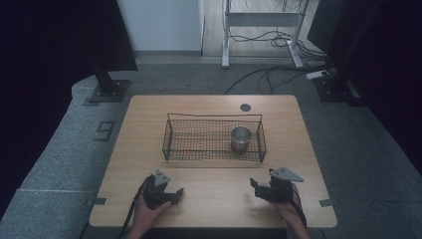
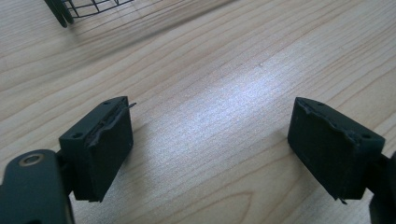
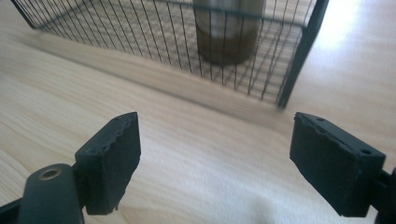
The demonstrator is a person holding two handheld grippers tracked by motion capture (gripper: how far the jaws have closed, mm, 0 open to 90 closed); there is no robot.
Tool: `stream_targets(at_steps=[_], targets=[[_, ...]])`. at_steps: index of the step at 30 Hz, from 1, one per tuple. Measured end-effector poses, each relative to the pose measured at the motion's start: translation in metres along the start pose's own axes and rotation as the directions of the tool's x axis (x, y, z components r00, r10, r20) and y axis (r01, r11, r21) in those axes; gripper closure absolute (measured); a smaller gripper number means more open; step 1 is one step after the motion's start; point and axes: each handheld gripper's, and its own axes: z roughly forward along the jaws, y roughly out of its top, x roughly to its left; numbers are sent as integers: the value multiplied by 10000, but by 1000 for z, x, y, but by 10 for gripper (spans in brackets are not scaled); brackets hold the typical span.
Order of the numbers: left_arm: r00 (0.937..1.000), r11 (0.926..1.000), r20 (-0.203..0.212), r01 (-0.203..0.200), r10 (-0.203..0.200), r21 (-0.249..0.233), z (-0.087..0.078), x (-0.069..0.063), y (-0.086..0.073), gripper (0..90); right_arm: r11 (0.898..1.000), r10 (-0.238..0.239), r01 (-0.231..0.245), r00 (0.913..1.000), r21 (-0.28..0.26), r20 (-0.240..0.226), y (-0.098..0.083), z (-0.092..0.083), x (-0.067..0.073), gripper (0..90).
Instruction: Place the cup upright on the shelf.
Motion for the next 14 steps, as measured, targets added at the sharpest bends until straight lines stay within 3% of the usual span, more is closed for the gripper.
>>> stream_targets(at_steps=[14], targets=[[10000,10000,1,2,-2,0,0,0,0,140,9994,-7,2,9999,355,144,-9,5,-3,161]])
